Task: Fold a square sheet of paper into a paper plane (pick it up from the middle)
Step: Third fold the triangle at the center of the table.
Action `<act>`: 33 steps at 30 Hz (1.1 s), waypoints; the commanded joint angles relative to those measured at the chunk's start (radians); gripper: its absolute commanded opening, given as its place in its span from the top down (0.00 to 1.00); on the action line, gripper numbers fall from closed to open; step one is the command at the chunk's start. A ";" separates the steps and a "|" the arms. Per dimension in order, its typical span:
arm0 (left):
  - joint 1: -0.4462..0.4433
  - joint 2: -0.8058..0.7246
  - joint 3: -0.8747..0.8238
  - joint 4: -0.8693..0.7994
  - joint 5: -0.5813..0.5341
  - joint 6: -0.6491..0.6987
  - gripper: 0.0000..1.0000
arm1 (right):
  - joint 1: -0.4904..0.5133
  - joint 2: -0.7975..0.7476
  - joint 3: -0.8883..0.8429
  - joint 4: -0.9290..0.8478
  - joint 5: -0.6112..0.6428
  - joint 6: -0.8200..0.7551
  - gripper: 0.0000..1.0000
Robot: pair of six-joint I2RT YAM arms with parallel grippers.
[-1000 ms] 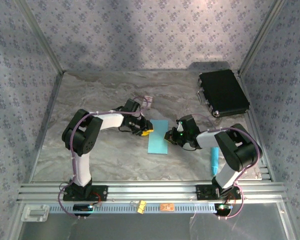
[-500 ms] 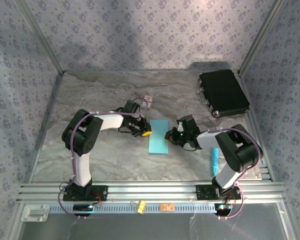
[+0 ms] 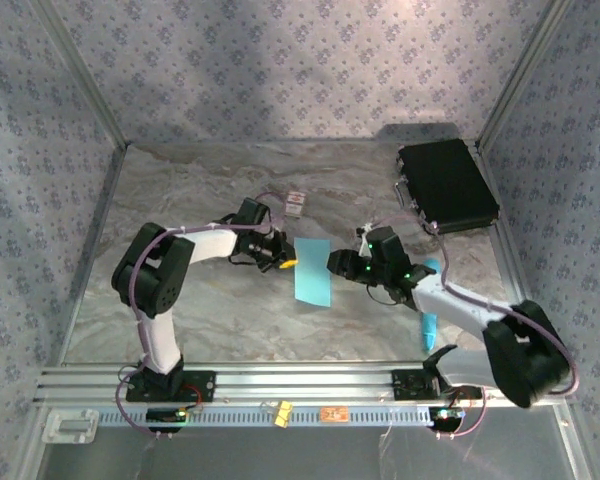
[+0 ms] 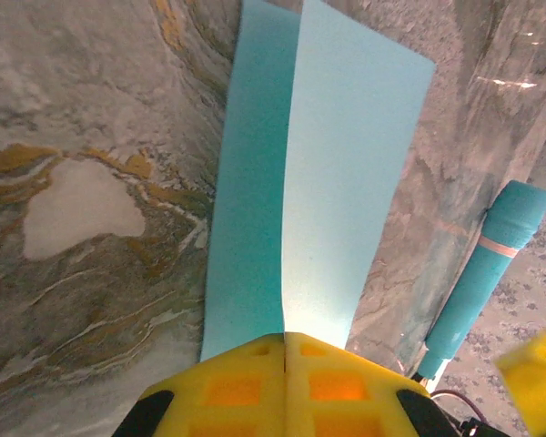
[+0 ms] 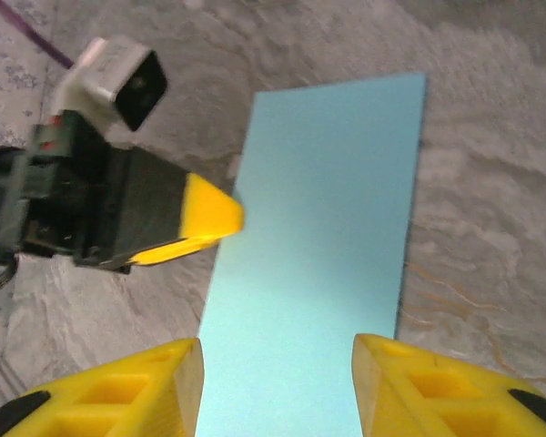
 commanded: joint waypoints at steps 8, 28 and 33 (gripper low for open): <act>0.011 -0.039 -0.023 0.022 0.046 -0.025 0.99 | 0.406 0.005 0.049 -0.086 0.527 -0.525 0.36; 0.012 -0.035 -0.019 0.025 0.056 -0.030 0.98 | 0.691 0.379 0.139 0.035 0.982 -0.745 0.42; 0.011 -0.032 -0.017 0.018 0.050 -0.026 0.99 | 0.689 0.356 0.124 0.026 0.969 -0.722 0.56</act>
